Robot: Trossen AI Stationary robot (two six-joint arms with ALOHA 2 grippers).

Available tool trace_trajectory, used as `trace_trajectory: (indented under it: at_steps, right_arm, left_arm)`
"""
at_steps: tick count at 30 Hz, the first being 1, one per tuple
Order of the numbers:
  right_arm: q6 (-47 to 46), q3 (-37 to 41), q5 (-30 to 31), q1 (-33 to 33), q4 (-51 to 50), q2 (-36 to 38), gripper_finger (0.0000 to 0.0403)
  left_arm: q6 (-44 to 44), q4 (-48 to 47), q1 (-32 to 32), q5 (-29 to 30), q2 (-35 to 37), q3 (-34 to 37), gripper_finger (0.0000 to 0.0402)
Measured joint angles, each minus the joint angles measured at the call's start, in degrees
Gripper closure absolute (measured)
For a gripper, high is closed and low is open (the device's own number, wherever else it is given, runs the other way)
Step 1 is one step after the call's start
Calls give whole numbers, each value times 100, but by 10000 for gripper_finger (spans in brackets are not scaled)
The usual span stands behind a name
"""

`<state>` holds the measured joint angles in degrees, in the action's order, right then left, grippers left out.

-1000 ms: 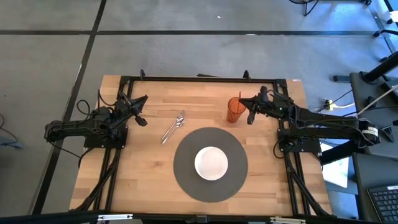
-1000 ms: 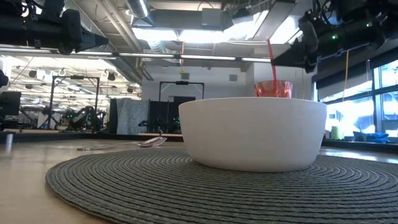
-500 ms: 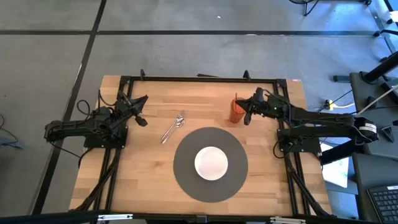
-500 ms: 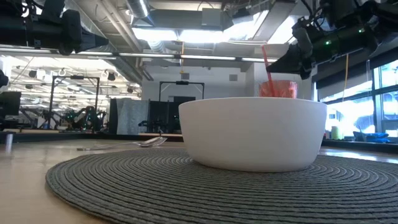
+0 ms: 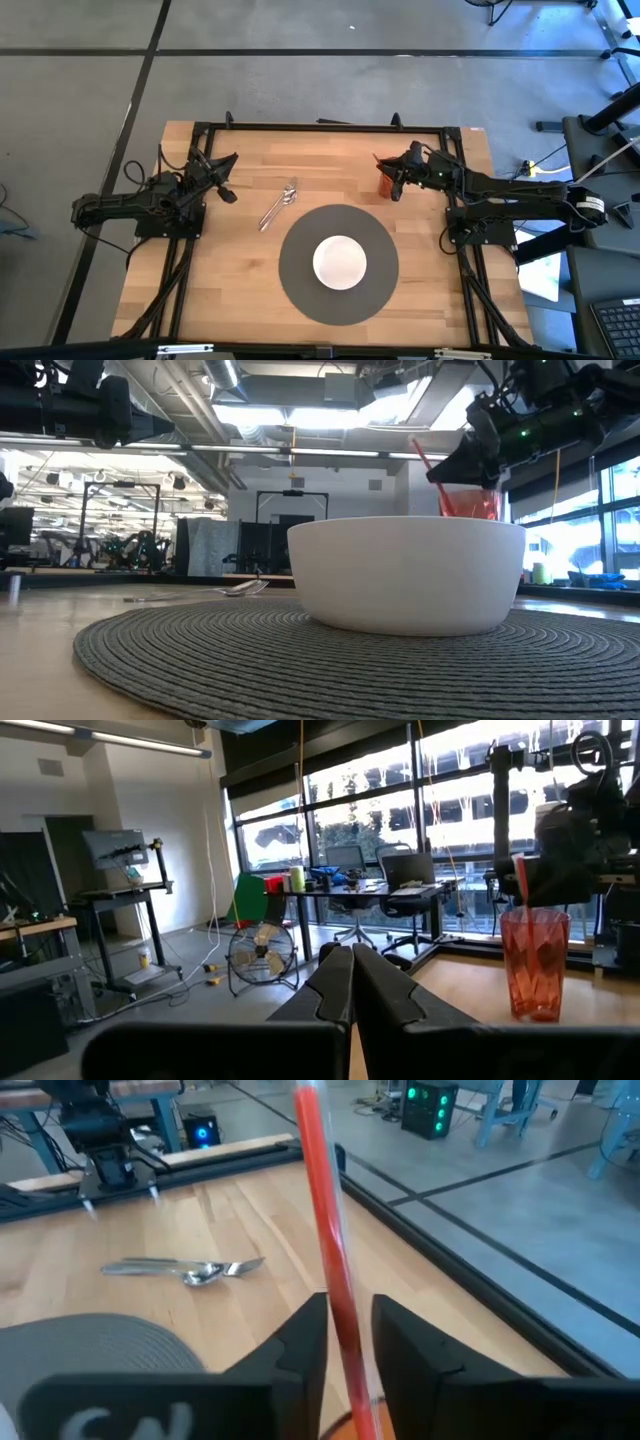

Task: Pick & Place Utensil
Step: Put the red straw into the orange glass, then put the orange glass to the top right of the white bowl on the gray placemat

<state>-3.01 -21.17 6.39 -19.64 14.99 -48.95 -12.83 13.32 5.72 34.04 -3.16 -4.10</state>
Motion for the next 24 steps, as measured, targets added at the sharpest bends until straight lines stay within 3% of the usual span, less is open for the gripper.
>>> trace_trajectory:
  at_steps: [8, 15, 21, 24]
  right_arm:
    - [-111, -132, -503, 4, -137, 377, 276]
    - [244, -688, -1033, 56, -1818, 1567, 275]
    - [95, -723, -822, 327, -3230, 2710, 288]
    - [39, -485, -795, 455, -3429, 3191, 302]
  left_arm:
    - [-7, -40, 1, 0, 0, 0, 398]
    - [-3, -37, 2, 0, 2, 0, 398]
    - [-36, -35, 0, 0, 1, 0, 398]
    - [4, -35, 1, 0, 1, 0, 397]
